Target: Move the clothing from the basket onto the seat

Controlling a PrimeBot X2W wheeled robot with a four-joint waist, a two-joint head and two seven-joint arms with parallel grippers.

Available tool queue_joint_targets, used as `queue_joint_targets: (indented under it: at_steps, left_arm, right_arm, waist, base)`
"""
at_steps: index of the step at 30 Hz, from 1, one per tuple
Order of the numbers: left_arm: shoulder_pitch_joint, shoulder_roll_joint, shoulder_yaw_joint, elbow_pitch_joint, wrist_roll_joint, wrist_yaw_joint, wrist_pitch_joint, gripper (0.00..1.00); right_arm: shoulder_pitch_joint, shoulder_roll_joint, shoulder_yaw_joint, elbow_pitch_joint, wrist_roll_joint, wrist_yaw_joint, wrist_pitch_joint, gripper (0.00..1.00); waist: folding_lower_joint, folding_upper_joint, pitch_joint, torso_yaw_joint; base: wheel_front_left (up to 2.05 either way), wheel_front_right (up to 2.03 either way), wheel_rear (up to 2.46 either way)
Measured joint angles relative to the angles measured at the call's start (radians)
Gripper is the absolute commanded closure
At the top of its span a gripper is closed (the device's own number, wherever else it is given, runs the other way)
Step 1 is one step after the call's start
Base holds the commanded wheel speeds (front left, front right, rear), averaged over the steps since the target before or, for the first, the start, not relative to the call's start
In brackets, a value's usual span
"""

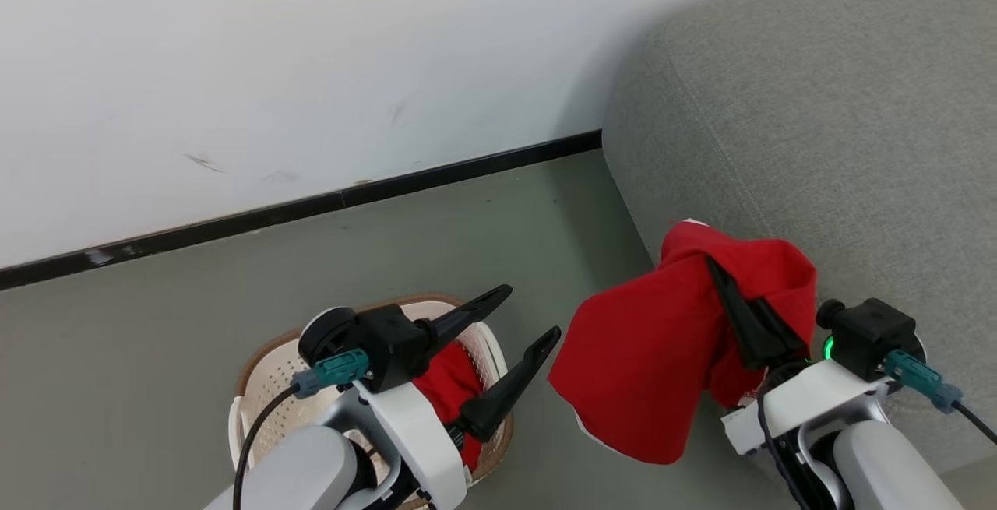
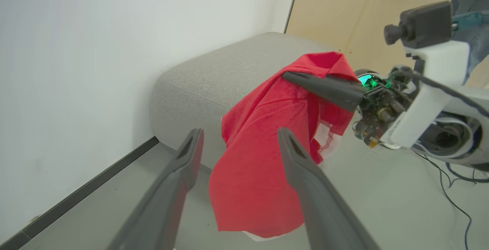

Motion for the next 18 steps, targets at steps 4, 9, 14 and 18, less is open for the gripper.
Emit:
queue_joint_targets:
  at_steps: [4, 9, 14, 18]
  left_arm:
    - [0.002, 0.001, -0.008, -0.007, -0.002, 0.0, -0.004, 0.0]
    - [0.007, 0.007, -0.019, -0.02, -0.009, 0.0, -0.007, 0.0]
    - [0.017, 0.022, -0.025, -0.029, -0.009, 0.0, -0.012, 0.0]
    - [0.023, 0.026, -0.032, -0.037, -0.022, 0.0, -0.014, 0.0]
  right_arm:
    - [0.016, -0.006, -0.026, -0.015, -0.002, 0.0, 0.0, 1.0]
    - [0.042, -0.01, -0.067, -0.029, -0.007, 0.0, 0.0, 1.0]
    - [0.065, -0.012, -0.09, -0.048, -0.009, 0.0, 0.0, 1.0]
    - [0.08, -0.014, -0.103, -0.056, -0.009, 0.0, 0.0, 1.0]
  waist:
    - [0.0, 0.0, -0.002, -0.019]
    - [-0.0001, 0.0, -0.004, -0.052]
    - [0.0, 0.0, -0.007, -0.086]
    - [0.0, 0.0, -0.011, -0.113]
  base:
    - [0.0, 0.0, 0.0]
    - [0.0, 0.0, 0.0]
    - [0.0, 0.0, 0.0]
    - [0.0, 0.0, 0.0]
